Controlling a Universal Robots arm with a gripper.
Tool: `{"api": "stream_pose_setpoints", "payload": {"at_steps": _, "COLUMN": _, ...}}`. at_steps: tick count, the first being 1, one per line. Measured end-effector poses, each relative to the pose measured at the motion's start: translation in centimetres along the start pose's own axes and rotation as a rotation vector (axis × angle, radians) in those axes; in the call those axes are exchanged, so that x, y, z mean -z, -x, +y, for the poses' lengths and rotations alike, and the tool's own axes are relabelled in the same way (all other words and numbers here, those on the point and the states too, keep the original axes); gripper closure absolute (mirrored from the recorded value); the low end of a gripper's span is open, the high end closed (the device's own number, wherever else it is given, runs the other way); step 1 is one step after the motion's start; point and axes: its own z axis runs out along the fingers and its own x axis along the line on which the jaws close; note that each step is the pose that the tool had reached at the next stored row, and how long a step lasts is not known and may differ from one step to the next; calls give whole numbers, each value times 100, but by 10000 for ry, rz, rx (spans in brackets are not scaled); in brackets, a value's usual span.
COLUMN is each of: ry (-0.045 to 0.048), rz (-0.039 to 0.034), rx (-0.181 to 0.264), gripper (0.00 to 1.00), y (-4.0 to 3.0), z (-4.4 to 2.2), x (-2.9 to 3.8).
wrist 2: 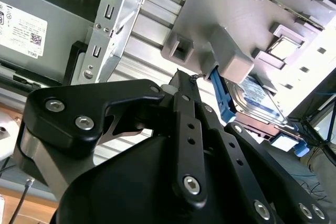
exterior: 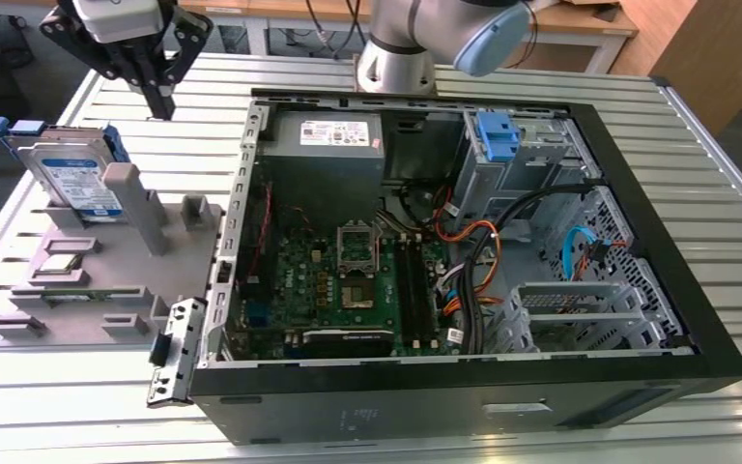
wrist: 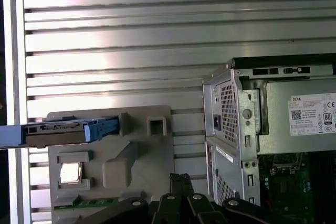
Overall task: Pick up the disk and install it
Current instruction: 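Reach for the disk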
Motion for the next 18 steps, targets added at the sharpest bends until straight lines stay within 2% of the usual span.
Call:
{"api": "stream_pose_setpoints", "payload": {"at_steps": 7, "ry": 0, "rz": 0, "rx": 1, "gripper": 89, "y": -161, "z": -12, "x": -1}}
{"api": "stream_pose_setpoints", "payload": {"at_steps": 18, "ry": 0, "rz": 1, "rx": 0, "gripper": 89, "y": -506, "z": -35, "x": -4}}
